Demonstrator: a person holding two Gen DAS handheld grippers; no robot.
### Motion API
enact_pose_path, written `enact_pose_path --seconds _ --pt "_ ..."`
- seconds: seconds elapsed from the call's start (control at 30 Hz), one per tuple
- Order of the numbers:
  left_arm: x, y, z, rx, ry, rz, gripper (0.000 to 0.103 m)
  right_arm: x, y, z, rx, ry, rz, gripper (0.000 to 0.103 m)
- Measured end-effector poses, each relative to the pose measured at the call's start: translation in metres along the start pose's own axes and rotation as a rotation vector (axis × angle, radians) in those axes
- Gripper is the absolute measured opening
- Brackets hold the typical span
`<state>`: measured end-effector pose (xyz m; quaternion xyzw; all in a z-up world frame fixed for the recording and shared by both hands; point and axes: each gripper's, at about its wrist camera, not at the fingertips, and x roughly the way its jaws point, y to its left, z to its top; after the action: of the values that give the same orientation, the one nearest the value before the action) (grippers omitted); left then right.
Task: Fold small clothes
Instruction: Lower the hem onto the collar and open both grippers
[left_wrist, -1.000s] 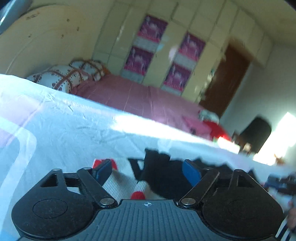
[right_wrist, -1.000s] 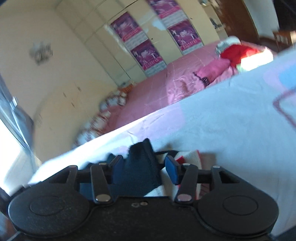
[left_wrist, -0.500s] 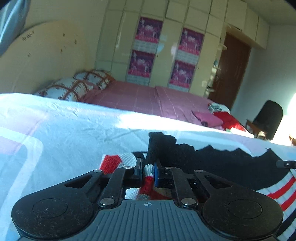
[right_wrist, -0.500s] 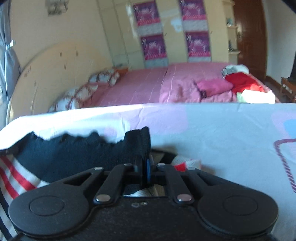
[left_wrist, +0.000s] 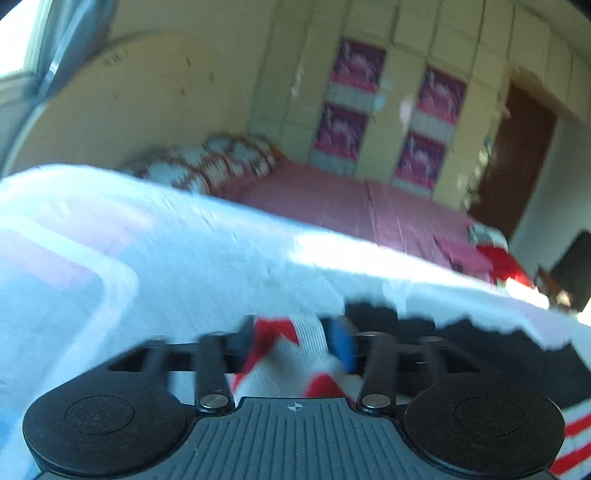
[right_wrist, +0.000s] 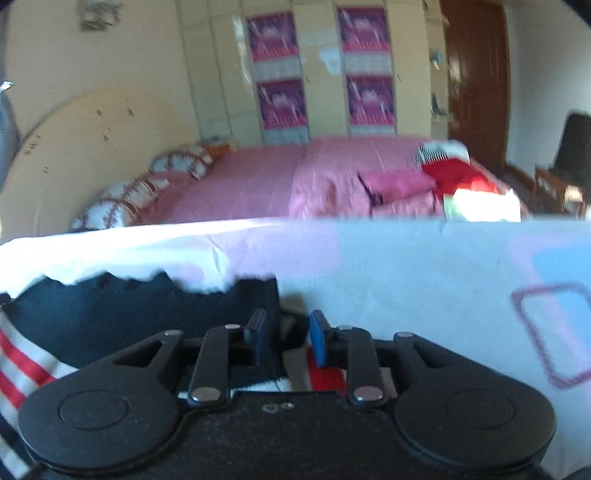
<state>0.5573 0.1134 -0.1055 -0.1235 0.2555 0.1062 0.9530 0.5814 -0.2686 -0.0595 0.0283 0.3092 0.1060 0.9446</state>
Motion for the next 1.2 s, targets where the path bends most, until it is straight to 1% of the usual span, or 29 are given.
enact_pose_path --seconds 0.03,0.07,0.1,0.17,0.23,0.27,0.33,0.37,0.4,0.43,0.47,0.53,0.57,0.6,0.63,0.67,0.7,0.73,0.77,0.8,0.87,0.93,1.0,1.03,1.07,1.1,1.13,1.17,1.2 --pt "-0.005 -0.006 0.004 0.014 -0.017 -0.036 0.056 -0.003 0.005 0.003 -0.013 -0.001 0.03 0.021" --pt "-0.004 -0.016 0.008 0.04 -0.005 -0.085 0.056 -0.002 0.015 0.006 -0.035 0.011 0.064 0.021" --pt "-0.002 -0.032 0.01 0.089 0.023 -0.129 0.056 0.002 0.028 0.009 -0.069 0.02 0.09 0.021" --pt "0.008 -0.073 0.006 0.233 0.113 -0.252 0.056 0.014 0.058 0.011 -0.143 0.048 0.14 0.021" --pt "0.012 -0.109 -0.008 0.362 0.137 -0.328 0.056 0.028 0.088 0.009 -0.208 0.084 0.18 0.021" --pt "0.014 -0.121 -0.015 0.402 0.155 -0.368 0.056 0.035 0.103 0.005 -0.256 0.113 0.197 0.021" --pt "0.019 -0.14 -0.027 0.471 0.202 -0.403 0.056 0.046 0.125 -0.005 -0.347 0.139 0.226 0.025" --pt "0.022 -0.144 -0.033 0.508 0.218 -0.385 0.057 0.048 0.132 -0.01 -0.391 0.145 0.225 0.026" --pt "0.024 -0.143 -0.036 0.511 0.223 -0.371 0.06 0.049 0.135 -0.013 -0.432 0.139 0.211 0.028" --pt "0.026 -0.136 -0.032 0.466 0.229 -0.374 0.06 0.046 0.135 -0.013 -0.452 0.127 0.199 0.029" --pt "0.027 -0.127 -0.027 0.433 0.225 -0.34 0.06 0.044 0.129 -0.012 -0.452 0.119 0.16 0.03" --pt "0.025 -0.102 -0.02 0.437 0.206 -0.225 0.06 0.04 0.102 -0.009 -0.417 0.11 0.045 0.03" --pt "0.023 -0.084 -0.02 0.428 0.201 -0.197 0.06 0.039 0.082 -0.008 -0.381 0.122 -0.001 0.03" --pt "0.021 -0.064 -0.02 0.416 0.187 -0.22 0.06 0.037 0.06 -0.007 -0.332 0.133 -0.025 0.03" --pt "0.018 -0.051 -0.018 0.398 0.182 -0.257 0.06 0.032 0.039 -0.004 -0.277 0.127 -0.022 0.029" --pt "0.016 -0.047 -0.015 0.395 0.182 -0.263 0.06 0.029 0.026 -0.003 -0.242 0.132 -0.022 0.03" --pt "0.015 -0.05 -0.014 0.421 0.183 -0.259 0.06 0.027 0.02 -0.001 -0.226 0.139 -0.019 0.034" --pt "0.014 -0.054 -0.014 0.438 0.178 -0.25 0.06 0.025 0.019 0.0 -0.214 0.145 -0.014 0.034" --pt "0.013 -0.058 -0.013 0.43 0.175 -0.239 0.06 0.022 0.022 0.002 -0.201 0.138 -0.008 0.031" --pt "0.008 -0.063 -0.011 0.411 0.174 -0.239 0.06 0.016 0.027 0.003 -0.199 0.122 0.007 0.031" --pt "-0.012 -0.079 -0.013 0.406 0.141 -0.325 0.06 -0.002 0.047 0.0 -0.208 0.079 0.073 0.031" --pt "-0.026 -0.101 -0.024 0.451 0.149 -0.384 0.061 -0.011 0.072 -0.01 -0.238 0.09 0.182 0.029" --pt "-0.034 -0.119 -0.04 0.485 0.177 -0.428 0.061 -0.014 0.097 -0.021 -0.281 0.107 0.244 0.03" --pt "-0.036 -0.125 -0.047 0.496 0.191 -0.436 0.061 -0.013 0.108 -0.026 -0.299 0.114 0.266 0.031" --pt "-0.036 -0.129 -0.054 0.504 0.196 -0.421 0.065 -0.01 0.118 -0.028 -0.312 0.124 0.283 0.032" --pt "-0.037 -0.129 -0.059 0.51 0.194 -0.407 0.069 -0.008 0.127 -0.032 -0.328 0.135 0.289 0.029" --pt "-0.038 -0.127 -0.062 0.521 0.184 -0.395 0.07 -0.006 0.134 -0.035 -0.35 0.142 0.272 0.031" --pt "-0.039 -0.123 -0.063 0.52 0.177 -0.378 0.076 -0.003 0.138 -0.038 -0.38 0.152 0.253 0.035" --pt "-0.039 -0.116 -0.062 0.501 0.18 -0.356 0.077 -0.001 0.138 -0.04 -0.401 0.163 0.236 0.036"
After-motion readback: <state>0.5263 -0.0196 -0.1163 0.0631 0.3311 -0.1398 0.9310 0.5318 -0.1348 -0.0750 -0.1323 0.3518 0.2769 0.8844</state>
